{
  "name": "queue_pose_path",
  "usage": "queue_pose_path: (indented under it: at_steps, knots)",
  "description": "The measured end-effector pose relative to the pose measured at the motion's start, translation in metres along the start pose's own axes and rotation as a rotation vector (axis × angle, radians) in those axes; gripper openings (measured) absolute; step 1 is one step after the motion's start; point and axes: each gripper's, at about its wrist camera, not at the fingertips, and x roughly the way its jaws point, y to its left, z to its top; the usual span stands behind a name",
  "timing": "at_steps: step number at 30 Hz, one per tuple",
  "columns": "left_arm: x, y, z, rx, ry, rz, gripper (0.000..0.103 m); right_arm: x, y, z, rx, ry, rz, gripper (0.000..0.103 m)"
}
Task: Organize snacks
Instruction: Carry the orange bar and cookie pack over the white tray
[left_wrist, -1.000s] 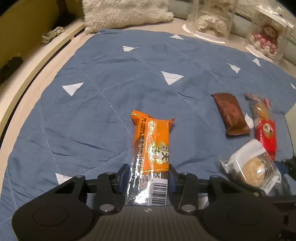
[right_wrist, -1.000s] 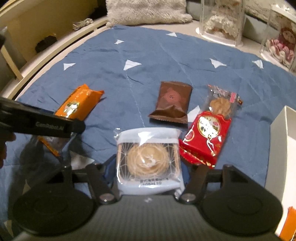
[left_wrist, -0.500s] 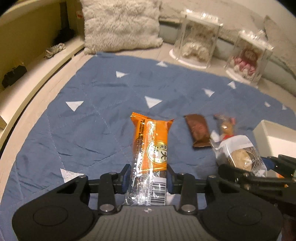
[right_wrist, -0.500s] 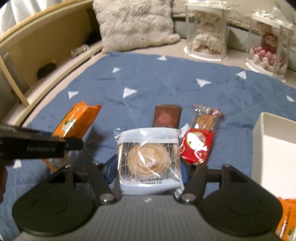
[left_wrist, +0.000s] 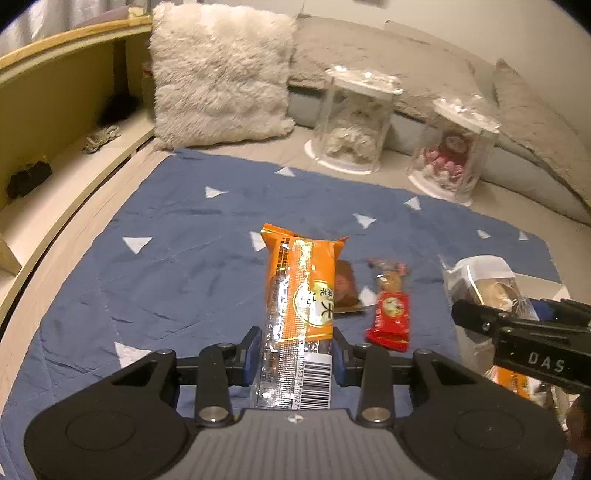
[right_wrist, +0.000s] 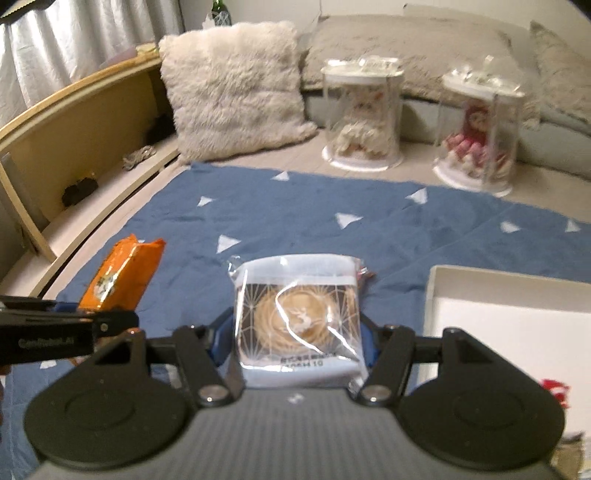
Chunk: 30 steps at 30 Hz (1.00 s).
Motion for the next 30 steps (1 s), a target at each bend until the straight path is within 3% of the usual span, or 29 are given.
queue_pose_path:
  at_steps: [13,30]
  knots:
    - [-0.016,-0.08,0.008,0.056,-0.048,-0.096,0.04,-0.064,-0.056,-0.005,0.024,-0.071,-0.102,0.069]
    - [0.025,-0.197,0.007,0.126,-0.015,-0.226,0.04,-0.087,-0.195,-0.029,0.219,-0.096,-0.272,0.069]
